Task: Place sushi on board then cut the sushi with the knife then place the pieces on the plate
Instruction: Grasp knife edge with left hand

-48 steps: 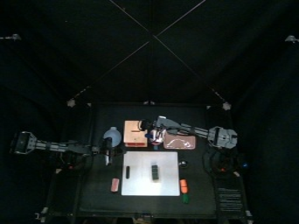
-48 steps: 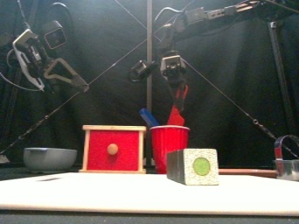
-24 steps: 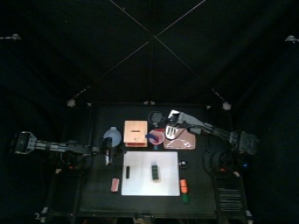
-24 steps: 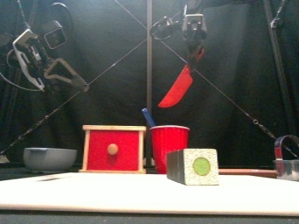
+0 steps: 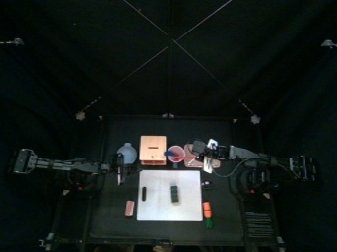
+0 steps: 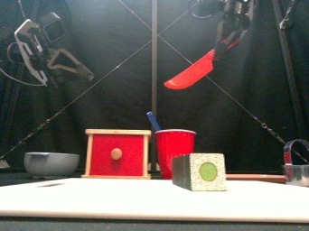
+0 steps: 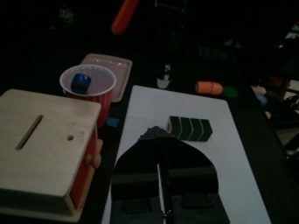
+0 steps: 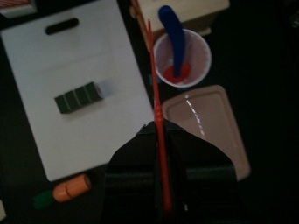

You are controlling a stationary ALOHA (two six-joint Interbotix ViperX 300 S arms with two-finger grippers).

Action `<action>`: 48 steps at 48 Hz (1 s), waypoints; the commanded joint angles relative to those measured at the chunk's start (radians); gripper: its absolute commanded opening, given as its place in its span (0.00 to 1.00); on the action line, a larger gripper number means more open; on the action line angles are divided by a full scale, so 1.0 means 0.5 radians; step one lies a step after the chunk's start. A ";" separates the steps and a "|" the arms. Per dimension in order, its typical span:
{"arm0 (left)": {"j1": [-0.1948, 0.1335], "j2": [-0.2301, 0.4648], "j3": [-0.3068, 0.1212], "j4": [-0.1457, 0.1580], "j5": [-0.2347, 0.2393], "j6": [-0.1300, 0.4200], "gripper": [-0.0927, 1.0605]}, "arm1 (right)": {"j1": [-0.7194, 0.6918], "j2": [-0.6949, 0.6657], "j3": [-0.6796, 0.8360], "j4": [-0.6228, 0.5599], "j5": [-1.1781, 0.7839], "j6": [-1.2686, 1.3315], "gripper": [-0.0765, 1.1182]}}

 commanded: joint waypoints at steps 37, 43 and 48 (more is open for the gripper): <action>-0.221 0.408 -0.337 -0.092 -0.034 -0.018 0.56 | 0.325 -0.160 1.089 -0.064 -1.709 0.031 0.38; -0.242 0.534 -0.420 -0.138 -0.006 -0.012 0.70 | 0.350 -0.083 1.080 -0.067 -1.746 0.025 0.38; -0.245 0.647 -0.509 -0.169 0.061 -0.006 0.81 | 0.374 0.009 1.058 -0.067 -1.789 0.018 0.38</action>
